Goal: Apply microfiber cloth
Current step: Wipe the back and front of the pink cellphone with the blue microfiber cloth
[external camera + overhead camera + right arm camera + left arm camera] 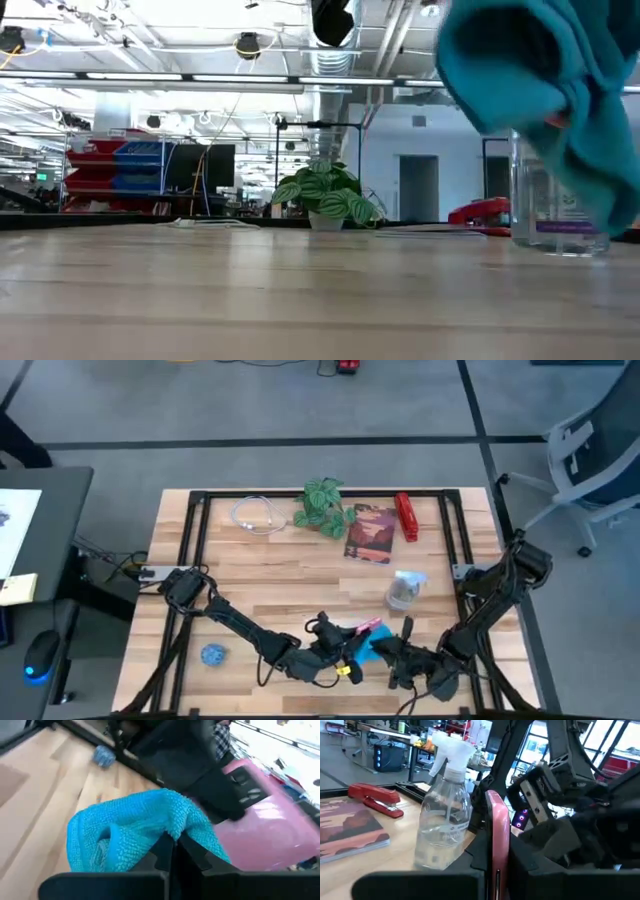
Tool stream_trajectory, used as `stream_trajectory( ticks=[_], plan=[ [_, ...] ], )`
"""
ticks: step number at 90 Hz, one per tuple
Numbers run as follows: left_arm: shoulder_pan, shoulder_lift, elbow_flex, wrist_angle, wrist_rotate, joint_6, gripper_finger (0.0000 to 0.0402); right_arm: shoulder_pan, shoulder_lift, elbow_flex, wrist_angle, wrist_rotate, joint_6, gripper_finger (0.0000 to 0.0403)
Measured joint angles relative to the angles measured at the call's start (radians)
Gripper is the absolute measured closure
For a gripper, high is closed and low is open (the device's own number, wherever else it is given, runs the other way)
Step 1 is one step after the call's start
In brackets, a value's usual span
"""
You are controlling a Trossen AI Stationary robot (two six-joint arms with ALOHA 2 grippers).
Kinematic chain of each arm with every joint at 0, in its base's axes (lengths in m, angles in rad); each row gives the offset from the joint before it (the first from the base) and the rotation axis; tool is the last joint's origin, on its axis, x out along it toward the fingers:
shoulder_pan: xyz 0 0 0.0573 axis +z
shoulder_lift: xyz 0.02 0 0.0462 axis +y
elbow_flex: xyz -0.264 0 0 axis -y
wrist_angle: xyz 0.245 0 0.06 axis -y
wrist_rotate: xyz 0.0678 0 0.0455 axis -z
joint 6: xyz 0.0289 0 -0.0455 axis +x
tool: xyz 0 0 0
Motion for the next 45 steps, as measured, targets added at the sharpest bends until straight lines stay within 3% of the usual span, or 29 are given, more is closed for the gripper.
stream_trajectory(
  ticks=[45],
  plan=[
    [-0.002, -0.005, 0.006, 0.017, 0.021, -0.014, 0.0392, -0.012, 0.019, 0.124, 0.086, 0.09, -0.343, 0.0403]
  ],
)
